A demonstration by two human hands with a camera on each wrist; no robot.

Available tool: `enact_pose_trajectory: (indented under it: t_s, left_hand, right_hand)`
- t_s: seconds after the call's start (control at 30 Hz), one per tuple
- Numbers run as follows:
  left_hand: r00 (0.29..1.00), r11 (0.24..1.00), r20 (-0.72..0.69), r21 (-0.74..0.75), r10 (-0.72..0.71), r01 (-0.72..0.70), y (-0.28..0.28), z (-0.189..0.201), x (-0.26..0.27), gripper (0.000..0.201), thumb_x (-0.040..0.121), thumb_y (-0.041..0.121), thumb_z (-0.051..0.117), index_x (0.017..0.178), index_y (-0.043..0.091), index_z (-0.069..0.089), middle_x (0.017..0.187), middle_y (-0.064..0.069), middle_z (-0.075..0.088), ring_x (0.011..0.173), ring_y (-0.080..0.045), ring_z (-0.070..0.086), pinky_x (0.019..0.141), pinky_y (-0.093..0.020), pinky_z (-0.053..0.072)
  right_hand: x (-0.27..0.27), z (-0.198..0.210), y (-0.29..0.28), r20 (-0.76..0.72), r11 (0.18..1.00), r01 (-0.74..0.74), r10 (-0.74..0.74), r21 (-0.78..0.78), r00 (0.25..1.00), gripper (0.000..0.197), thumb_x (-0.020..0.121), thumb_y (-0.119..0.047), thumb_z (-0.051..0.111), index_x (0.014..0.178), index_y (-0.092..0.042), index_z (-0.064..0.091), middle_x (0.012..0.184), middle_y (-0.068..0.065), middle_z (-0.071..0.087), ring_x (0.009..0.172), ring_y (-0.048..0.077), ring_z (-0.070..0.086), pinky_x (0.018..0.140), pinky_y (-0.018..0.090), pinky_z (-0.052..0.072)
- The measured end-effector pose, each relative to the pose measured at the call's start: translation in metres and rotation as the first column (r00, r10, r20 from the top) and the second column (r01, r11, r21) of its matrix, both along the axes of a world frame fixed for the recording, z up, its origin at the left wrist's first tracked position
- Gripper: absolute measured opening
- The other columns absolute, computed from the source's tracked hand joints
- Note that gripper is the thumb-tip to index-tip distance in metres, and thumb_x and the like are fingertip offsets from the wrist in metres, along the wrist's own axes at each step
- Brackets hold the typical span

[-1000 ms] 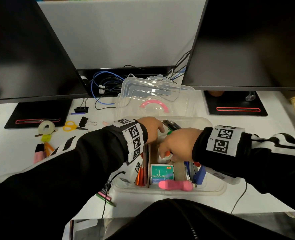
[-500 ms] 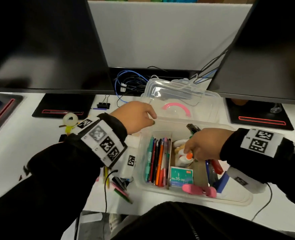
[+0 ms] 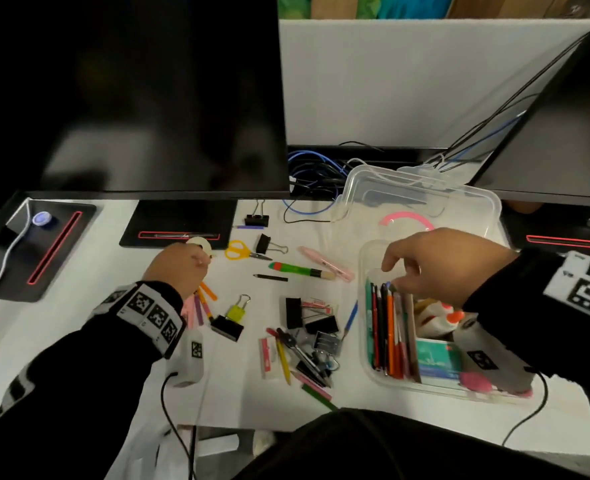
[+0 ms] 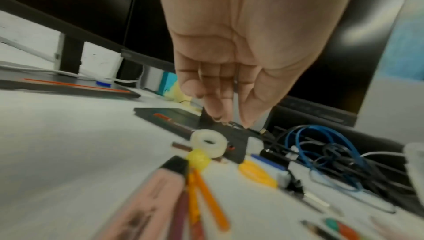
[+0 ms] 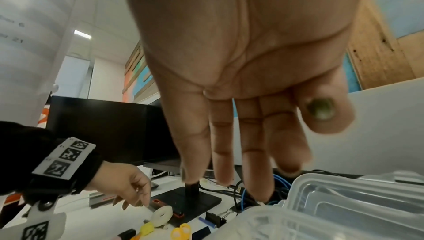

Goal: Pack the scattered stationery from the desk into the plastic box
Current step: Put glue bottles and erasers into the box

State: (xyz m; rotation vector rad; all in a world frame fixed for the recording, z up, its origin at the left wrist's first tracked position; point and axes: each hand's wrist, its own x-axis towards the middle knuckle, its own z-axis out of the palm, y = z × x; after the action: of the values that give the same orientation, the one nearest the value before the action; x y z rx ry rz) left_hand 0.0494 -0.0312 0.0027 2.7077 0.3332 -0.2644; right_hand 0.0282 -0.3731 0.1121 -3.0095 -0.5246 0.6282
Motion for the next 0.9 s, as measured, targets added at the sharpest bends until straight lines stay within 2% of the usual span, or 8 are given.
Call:
enact_pose_trajectory:
  t_s: [0.07,0.13,0.27,0.37,0.53,0.63,0.8,0.9]
  left_hand:
    - [0.999,0.999,0.005,-0.001,0.054,-0.054,0.021,-0.017,0.001,0.019,0.085,0.01,0.057,0.101,0.015,0.067,0.114,-0.011,0.056,0.101,-0.027,0.056,0.089,-0.032,0.041]
    - [0.998,0.998,0.014,-0.015,0.06,-0.06,0.033,-0.031,0.005,0.021,0.086,0.011,0.057,0.105,0.017,0.065,0.121,-0.008,0.05,0.106,-0.025,0.054,0.093,-0.031,0.039]
    - [0.996,0.993,0.043,-0.089,-0.074,0.078,0.044,-0.051,0.018,0.023,0.088,0.008,0.056,0.1,0.023,0.068,0.124,0.0,0.049,0.107,-0.018,0.053,0.094,-0.023,0.038]
    - [0.977,0.978,-0.025,-0.001,-0.21,0.21,0.048,-0.065,0.031,0.028,0.088,0.016,0.056,0.112,0.026,0.068,0.133,0.002,0.05,0.119,-0.02,0.046,0.103,-0.026,0.031]
    - [0.951,0.944,-0.157,0.158,-0.266,0.29,0.052,-0.076,0.045,0.039,0.093,0.034,0.047,0.132,0.032,0.052,0.144,0.002,0.04,0.125,-0.024,0.038,0.107,-0.03,0.025]
    - [0.94,0.927,-0.119,0.165,-0.321,0.337,0.052,-0.077,0.049,0.036,0.094,0.03,0.048,0.13,0.028,0.056,0.141,-0.002,0.044,0.127,-0.02,0.04,0.11,-0.03,0.02]
    - [0.974,0.973,0.062,0.092,-0.217,0.211,0.048,-0.062,0.047,0.026,0.09,0.028,0.057,0.114,0.028,0.068,0.129,-0.001,0.057,0.118,-0.025,0.048,0.101,-0.038,0.038]
    - [0.961,0.975,0.181,0.114,-0.207,0.188,0.028,-0.041,0.039,0.021,0.087,0.032,0.062,0.106,0.03,0.071,0.12,0.0,0.063,0.111,-0.027,0.049,0.095,-0.037,0.037]
  right_hand:
    - [-0.008,-0.005,0.017,-0.014,0.999,0.018,-0.019,-0.048,1.0,0.031,0.087,-0.044,0.054,0.117,-0.035,0.055,0.093,-0.011,0.055,0.088,0.012,0.051,0.076,0.024,0.043]
    - [-0.018,-0.011,0.031,-0.055,0.995,0.021,-0.026,-0.097,0.998,0.038,0.088,-0.045,0.052,0.125,-0.035,0.051,0.115,-0.009,0.058,0.106,0.014,0.053,0.085,0.026,0.04]
    - [-0.035,-0.023,0.052,-0.128,0.99,0.021,-0.039,-0.138,0.991,0.051,0.09,-0.043,0.052,0.139,-0.037,0.038,0.139,-0.008,0.047,0.126,0.015,0.045,0.098,0.028,0.039]
    - [-0.039,-0.032,0.058,-0.156,0.988,0.073,-0.094,-0.135,0.983,0.052,0.091,-0.04,0.053,0.141,-0.035,0.037,0.142,-0.008,0.043,0.128,0.015,0.044,0.102,0.029,0.038]
    - [-0.038,-0.041,0.061,-0.181,0.975,0.178,-0.2,-0.131,0.963,0.056,0.091,-0.038,0.055,0.143,-0.029,0.035,0.143,-0.003,0.04,0.13,0.017,0.04,0.103,0.028,0.034]
    - [-0.038,-0.044,0.06,-0.179,0.969,0.22,-0.237,-0.111,0.955,0.058,0.09,-0.037,0.058,0.143,-0.029,0.037,0.141,-0.003,0.041,0.13,0.017,0.039,0.103,0.026,0.033]
    - [-0.037,-0.046,0.057,-0.192,0.959,0.275,-0.283,-0.064,0.94,0.058,0.087,-0.037,0.062,0.14,-0.03,0.042,0.137,-0.004,0.044,0.127,0.017,0.042,0.102,0.026,0.033]
    - [-0.037,-0.048,0.054,-0.188,0.964,0.261,-0.265,-0.049,0.946,0.057,0.087,-0.037,0.062,0.139,-0.031,0.042,0.135,-0.005,0.045,0.126,0.016,0.042,0.1,0.026,0.034]
